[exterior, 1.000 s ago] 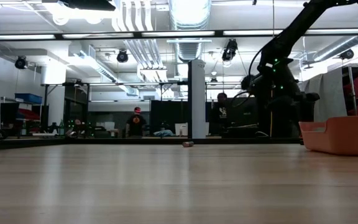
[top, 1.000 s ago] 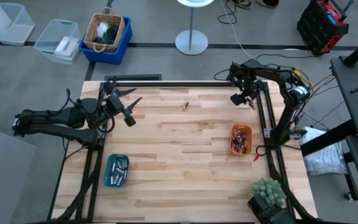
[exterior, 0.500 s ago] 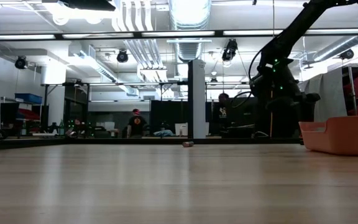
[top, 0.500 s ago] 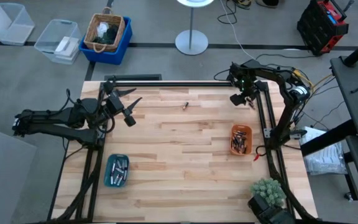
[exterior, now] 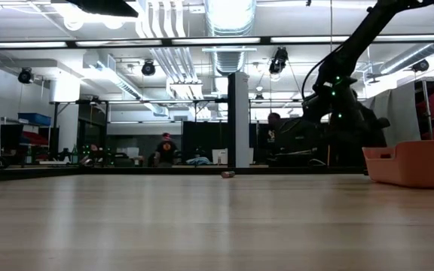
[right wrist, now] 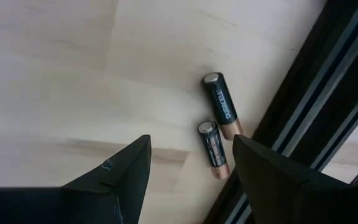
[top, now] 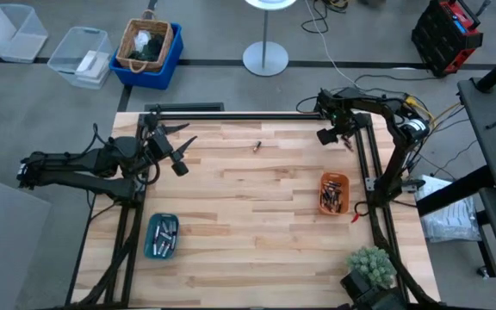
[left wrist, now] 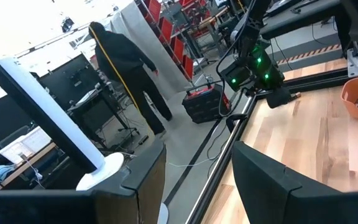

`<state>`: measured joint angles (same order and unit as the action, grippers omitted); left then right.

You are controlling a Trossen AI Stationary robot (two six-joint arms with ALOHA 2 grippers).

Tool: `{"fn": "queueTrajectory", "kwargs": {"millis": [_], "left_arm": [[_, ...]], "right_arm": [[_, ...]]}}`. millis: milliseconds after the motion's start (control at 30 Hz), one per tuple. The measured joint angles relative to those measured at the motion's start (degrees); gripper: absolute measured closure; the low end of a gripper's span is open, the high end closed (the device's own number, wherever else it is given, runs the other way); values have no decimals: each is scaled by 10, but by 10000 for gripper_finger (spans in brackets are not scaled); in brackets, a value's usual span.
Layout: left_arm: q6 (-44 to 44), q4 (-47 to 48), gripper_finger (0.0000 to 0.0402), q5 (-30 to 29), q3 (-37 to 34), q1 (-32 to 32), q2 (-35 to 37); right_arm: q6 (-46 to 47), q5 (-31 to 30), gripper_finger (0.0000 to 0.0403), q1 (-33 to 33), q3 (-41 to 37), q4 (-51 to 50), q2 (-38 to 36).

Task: Sort batteries
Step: Put the black battery into the orange bin

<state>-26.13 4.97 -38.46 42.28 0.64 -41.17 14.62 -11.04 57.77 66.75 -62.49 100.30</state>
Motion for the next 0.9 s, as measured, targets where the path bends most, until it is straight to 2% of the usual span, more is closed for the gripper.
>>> {"fn": "queueTrajectory", "kwargs": {"millis": [333,667,900], "left_arm": [[0,3,237,0,0,0,0],[0,2,237,0,0,0,0],[-3,2,237,0,0,0,0]], "right_arm": [[6,-27,184,-7,-16,27,-1],[6,-125,184,-40,-46,34,31],[8,-125,184,-40,-44,34,36]]}}
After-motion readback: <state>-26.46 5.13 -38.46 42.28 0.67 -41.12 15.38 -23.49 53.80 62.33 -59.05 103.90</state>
